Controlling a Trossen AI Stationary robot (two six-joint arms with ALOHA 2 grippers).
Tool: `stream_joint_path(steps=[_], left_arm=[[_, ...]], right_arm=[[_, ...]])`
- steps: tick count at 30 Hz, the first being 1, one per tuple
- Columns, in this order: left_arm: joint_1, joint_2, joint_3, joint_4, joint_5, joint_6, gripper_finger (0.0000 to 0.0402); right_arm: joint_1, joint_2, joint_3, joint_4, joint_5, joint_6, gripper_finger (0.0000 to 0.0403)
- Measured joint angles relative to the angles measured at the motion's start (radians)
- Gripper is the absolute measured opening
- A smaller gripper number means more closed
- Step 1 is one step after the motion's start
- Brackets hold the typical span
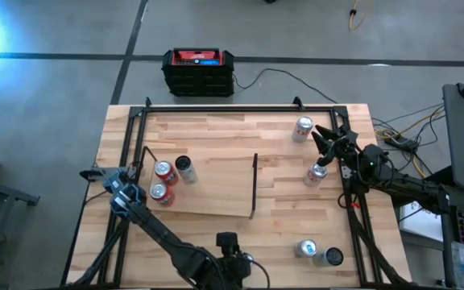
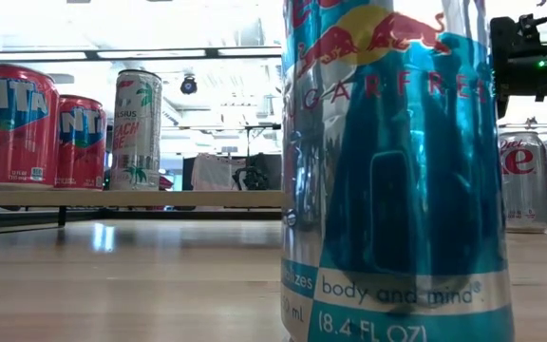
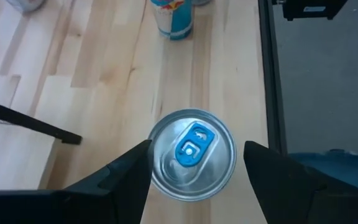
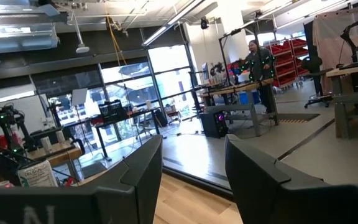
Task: Place canned beverage on shelf
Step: Put the left blue soda can on the shelf
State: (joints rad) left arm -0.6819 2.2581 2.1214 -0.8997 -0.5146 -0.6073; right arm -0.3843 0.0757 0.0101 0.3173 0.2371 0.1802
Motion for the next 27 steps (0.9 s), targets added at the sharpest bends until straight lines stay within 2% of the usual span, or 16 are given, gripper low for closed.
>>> stream_joint_path(steps=[9, 18, 27], left_arm=[[0.012, 0.000, -0.006, 0.002, 0.028, -0.015, 0.0236], [0.011, 0.000, -0.006, 0.002, 0.028, -0.022, 0.0270], [0.010, 0.000, 0.020, 0.001, 0.027, -0.004, 0.0274]], right_arm=[[0.000, 0.000, 0.000, 0.000, 0.000, 0.000, 0.0157], [0.000, 0.000, 0.000, 0.000, 0.000, 0.000, 0.0157], [0.000, 0.000, 0.000, 0.000, 0.000, 0.000, 0.0157]])
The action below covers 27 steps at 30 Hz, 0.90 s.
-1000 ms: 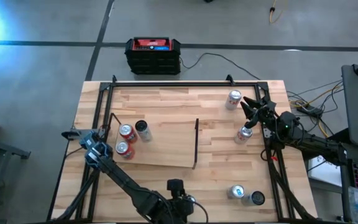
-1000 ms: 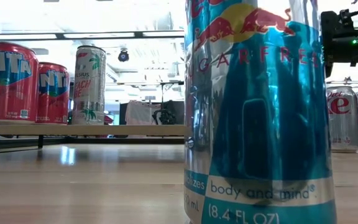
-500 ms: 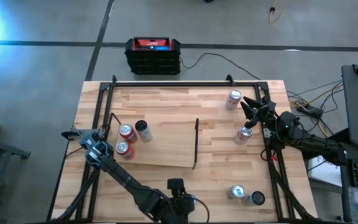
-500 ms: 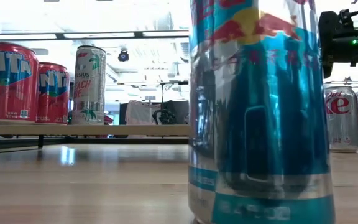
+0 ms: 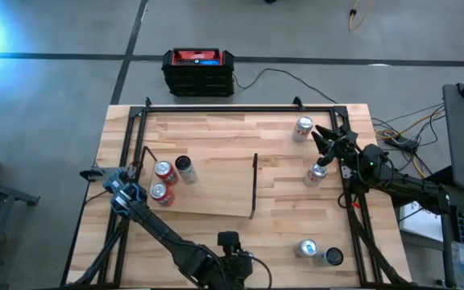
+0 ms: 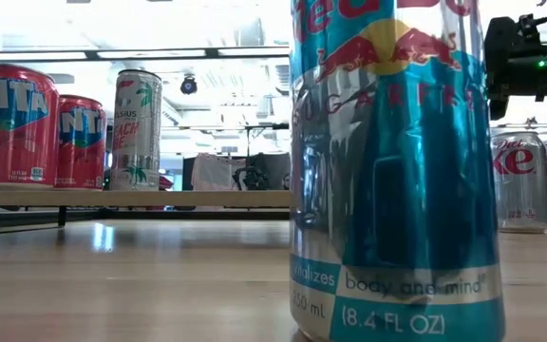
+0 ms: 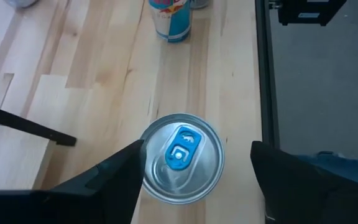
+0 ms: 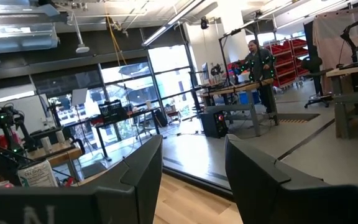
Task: Place canned beverage on shelf
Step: Put the left blue soda can on the shelf
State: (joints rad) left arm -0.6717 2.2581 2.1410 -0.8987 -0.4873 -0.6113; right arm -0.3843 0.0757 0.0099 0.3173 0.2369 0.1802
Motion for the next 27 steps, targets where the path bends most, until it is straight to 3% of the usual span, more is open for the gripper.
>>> stream_joint_path(steps=[8, 19, 27], left_arm=[[-0.001, 0.000, 0.002, -0.003, -0.001, 0.000, 0.0277], [0.005, 0.000, 0.002, -0.035, -0.002, 0.004, 0.0351], [0.015, 0.000, 0.002, -0.033, 0.013, 0.027, 0.0362]], right_arm=[[0.000, 0.000, 0.000, 0.000, 0.000, 0.000, 0.0157], [0.000, 0.000, 0.000, 0.000, 0.000, 0.000, 0.0157], [0.000, 0.000, 0.000, 0.000, 0.000, 0.000, 0.0157]])
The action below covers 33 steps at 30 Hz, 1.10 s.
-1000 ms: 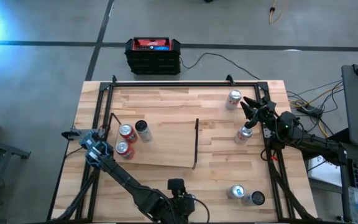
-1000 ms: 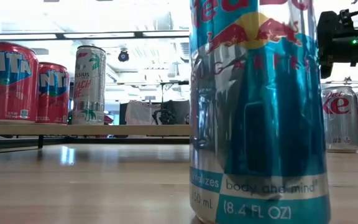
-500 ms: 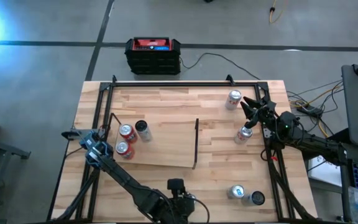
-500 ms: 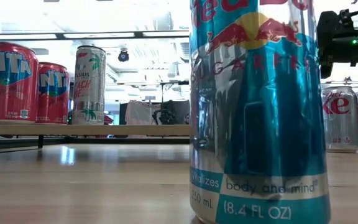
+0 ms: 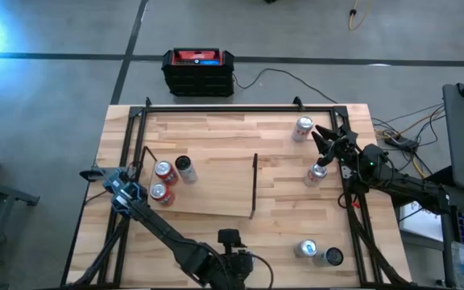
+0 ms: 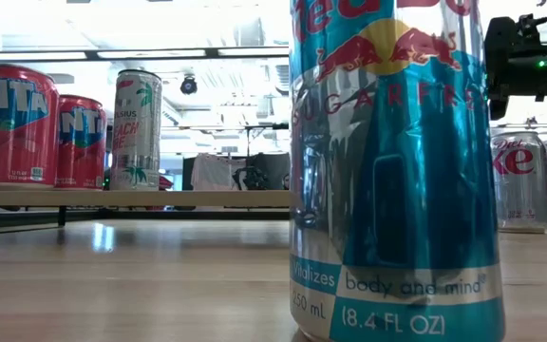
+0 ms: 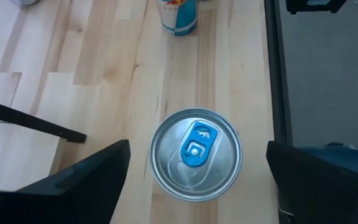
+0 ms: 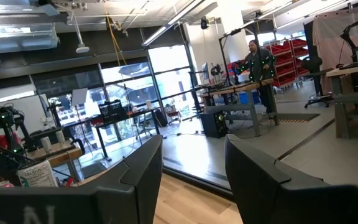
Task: Place canned beverage on shelf
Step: Put the left blue soda can on the shelf
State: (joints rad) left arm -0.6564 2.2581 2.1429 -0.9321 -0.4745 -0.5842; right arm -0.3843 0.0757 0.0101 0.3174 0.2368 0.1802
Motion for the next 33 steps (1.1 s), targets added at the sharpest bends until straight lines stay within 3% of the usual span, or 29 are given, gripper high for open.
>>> stream_joint_path(steps=[12, 33], left_arm=[[0.060, 0.000, -0.004, 0.005, 0.175, 0.000, 0.0362], [0.063, 0.000, -0.026, 0.005, 0.189, 0.021, 0.0361]], right_arm=[[0.000, 0.000, 0.000, 0.000, 0.000, 0.000, 0.0157], [0.000, 0.000, 0.000, 0.000, 0.000, 0.000, 0.0157]])
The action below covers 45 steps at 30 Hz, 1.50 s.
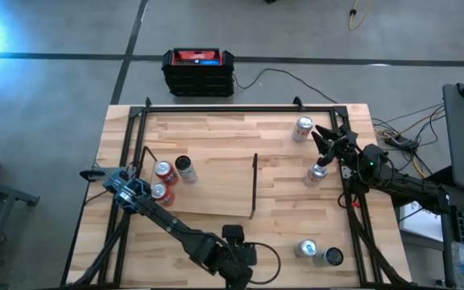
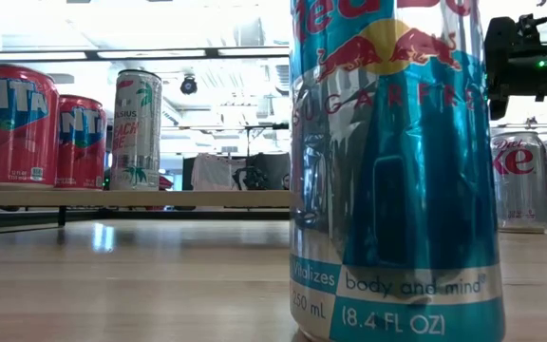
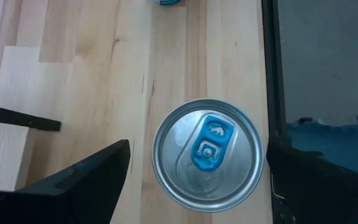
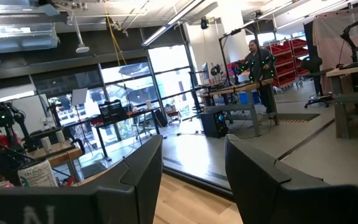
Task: Place canned beverage on shelf
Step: Put the left blue soda can on the shelf
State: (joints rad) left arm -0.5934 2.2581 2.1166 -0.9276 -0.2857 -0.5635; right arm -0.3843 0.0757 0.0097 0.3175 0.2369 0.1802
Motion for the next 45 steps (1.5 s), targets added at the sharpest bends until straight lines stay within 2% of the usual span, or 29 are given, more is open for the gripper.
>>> stream_joint_path(steps=[6, 20, 32, 45], left_arm=[[0.000, 0.000, -0.003, 0.003, 0.006, 0.003, 0.0339], [0.001, -0.002, -0.032, 0.040, 0.008, 0.040, 0.0212], [0.002, -0.003, -0.033, 0.032, 0.008, 0.034, 0.0212], [0.021, -0.151, -0.046, -0.210, 0.026, 0.023, 0.0212]], right_arm=[[0.000, 0.000, 0.000, 0.000, 0.000, 0.000, 0.0157], [0.000, 0.000, 0.000, 0.000, 0.000, 0.000, 0.0157], [0.000, 0.000, 0.000, 0.000, 0.000, 0.000, 0.0157], [0.000, 0.000, 0.000, 0.000, 0.000, 0.000, 0.0157]])
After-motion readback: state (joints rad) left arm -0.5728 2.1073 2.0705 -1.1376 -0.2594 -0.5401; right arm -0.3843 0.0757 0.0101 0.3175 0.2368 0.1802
